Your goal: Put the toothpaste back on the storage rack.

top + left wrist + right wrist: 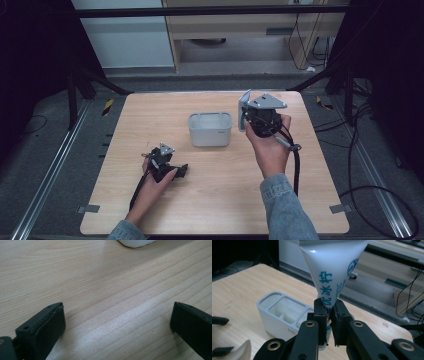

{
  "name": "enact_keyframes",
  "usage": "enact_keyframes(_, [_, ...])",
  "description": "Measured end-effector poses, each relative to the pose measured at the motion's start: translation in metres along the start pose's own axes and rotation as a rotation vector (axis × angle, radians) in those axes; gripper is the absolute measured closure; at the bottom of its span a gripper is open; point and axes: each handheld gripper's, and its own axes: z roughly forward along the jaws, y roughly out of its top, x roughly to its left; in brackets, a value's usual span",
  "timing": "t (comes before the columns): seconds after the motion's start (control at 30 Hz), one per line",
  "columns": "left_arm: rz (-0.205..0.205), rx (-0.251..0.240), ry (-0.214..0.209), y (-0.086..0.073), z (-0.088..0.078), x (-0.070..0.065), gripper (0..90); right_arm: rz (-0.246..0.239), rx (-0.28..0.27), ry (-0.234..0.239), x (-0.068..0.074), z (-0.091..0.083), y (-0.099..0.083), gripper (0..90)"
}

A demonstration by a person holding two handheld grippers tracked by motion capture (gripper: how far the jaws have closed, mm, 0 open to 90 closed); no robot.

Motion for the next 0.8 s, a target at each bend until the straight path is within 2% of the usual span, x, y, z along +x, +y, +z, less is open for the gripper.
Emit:
enact_keyframes(0.17, [0.000, 0.000, 0.000, 0.000, 0.000, 0.000, 0.0, -0.006, -0.023, -0.004, 0.004, 0.000, 0.012, 83.0])
enact_keyframes(0.2, [-0.002, -0.002, 0.000, 0.000, 0.000, 0.000, 0.0, -0.023, -0.030, -0.016, 0.006, 0.001, 0.016, 83.1])
enact_keyframes(0.3, [-0.002, -0.002, 0.000, 0.000, 0.000, 0.000, 0.0, -0.034, -0.037, -0.029, 0.007, 0.001, 0.020, 83.0])
enact_keyframes(0.47, [-0.002, 0.000, 0.000, 0.000, 0.000, 0.000, 0.0, -0.033, -0.071, -0.034, 0.003, 0.002, 0.029, 83.0])
enact_keyframes(0.8, [-0.002, -0.001, 0.000, 0.000, 0.000, 0.000, 0.0, -0.031, -0.100, -0.032, 0.002, 0.001, 0.041, 83.0])
